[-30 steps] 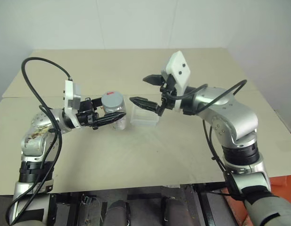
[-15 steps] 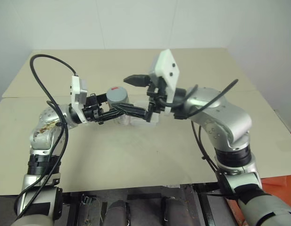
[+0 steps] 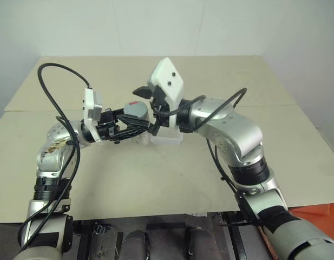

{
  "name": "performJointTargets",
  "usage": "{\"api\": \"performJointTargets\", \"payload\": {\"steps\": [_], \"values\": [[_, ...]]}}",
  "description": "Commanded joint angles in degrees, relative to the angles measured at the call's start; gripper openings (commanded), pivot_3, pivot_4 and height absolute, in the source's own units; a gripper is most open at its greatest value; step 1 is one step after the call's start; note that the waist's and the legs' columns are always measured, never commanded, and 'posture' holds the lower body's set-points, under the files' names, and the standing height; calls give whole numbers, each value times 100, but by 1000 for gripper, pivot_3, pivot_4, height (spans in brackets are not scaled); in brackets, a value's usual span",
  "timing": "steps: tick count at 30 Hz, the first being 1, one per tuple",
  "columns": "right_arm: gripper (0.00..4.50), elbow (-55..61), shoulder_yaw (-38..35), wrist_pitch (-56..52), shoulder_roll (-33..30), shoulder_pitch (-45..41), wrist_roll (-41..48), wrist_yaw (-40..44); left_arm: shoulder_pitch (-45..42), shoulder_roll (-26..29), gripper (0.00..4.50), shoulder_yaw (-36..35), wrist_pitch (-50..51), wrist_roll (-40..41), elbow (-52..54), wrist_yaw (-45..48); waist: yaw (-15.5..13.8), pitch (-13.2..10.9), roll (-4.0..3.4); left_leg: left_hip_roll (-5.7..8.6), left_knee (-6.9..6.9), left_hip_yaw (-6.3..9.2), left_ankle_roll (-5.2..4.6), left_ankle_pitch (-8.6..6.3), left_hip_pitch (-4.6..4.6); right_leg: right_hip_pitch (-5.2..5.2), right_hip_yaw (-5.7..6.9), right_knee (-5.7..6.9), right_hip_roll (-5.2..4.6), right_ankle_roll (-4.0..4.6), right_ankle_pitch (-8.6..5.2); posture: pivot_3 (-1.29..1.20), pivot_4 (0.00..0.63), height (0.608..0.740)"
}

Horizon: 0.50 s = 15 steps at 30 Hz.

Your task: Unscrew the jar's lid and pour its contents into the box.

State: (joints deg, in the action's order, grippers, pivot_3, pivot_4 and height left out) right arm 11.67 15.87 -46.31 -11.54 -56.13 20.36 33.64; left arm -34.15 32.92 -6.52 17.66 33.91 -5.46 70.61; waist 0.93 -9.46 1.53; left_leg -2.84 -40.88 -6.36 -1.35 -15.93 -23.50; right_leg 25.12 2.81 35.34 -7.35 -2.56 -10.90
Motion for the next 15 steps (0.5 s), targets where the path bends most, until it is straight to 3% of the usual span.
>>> {"api": "performJointTargets", "payload": {"steps": [1, 15], "values": [[4474, 42, -58, 169, 54, -180, -108, -51, -59, 27, 2713, -126, -72, 96, 147, 4, 2, 0, 0, 0, 0, 0, 0, 0, 0, 0, 0, 0, 0, 0, 0, 0, 150, 740], [4474, 145, -467, 267, -500, 126, -88, 183, 33, 169, 2713, -219, -49, 158, 200, 67, -1, 0, 0, 0, 0, 0, 0, 0, -1, 0, 0, -1, 0, 0, 0, 0, 150, 740]]}}
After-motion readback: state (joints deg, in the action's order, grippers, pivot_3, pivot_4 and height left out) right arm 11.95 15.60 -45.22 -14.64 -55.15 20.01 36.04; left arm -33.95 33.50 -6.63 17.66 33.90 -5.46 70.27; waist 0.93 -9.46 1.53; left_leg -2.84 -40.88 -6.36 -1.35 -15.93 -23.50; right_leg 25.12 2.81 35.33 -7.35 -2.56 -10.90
